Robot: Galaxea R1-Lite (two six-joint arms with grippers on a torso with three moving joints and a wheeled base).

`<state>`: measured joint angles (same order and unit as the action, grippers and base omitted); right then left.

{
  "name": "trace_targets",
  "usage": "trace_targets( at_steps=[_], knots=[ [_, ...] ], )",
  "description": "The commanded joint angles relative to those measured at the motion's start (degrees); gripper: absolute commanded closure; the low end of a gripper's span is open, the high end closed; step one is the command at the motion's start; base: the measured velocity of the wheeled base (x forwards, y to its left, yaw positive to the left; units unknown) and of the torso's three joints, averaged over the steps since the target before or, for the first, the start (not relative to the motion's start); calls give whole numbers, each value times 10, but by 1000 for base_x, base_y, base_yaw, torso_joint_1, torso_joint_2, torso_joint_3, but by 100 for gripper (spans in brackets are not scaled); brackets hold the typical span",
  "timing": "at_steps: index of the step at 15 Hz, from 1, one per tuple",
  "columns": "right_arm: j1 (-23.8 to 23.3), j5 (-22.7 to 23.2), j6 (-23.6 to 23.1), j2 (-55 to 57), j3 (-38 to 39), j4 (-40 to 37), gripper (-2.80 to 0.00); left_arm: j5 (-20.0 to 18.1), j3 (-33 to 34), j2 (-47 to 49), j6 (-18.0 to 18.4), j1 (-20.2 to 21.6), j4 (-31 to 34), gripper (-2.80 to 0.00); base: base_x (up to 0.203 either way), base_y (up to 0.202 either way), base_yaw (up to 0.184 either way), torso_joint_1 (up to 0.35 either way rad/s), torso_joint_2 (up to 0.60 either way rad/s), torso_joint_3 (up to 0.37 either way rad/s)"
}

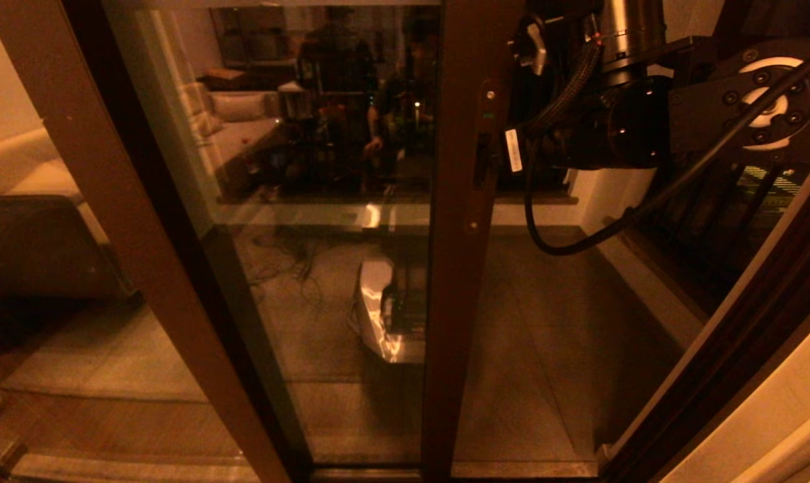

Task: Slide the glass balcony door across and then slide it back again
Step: Close the slid door

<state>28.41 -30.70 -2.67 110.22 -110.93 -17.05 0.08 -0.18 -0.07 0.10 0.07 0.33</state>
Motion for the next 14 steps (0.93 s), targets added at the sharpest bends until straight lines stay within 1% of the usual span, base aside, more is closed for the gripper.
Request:
trace_targets(
  at_steps=[1, 11, 14],
  knots=[
    [-6, 0, 0, -9, 5, 3, -280, 0, 0, 0, 0, 0, 0, 0, 0, 0, 0, 0, 0, 0],
    [-50, 1, -4, -50, 76, 14, -280, 0, 0, 0, 0, 0, 0, 0, 0, 0, 0, 0, 0, 0],
    [-62, 1, -3, -73, 108, 24, -280, 0, 0, -1, 0, 0, 0, 0, 0, 0, 0, 0, 0, 0]
  ],
)
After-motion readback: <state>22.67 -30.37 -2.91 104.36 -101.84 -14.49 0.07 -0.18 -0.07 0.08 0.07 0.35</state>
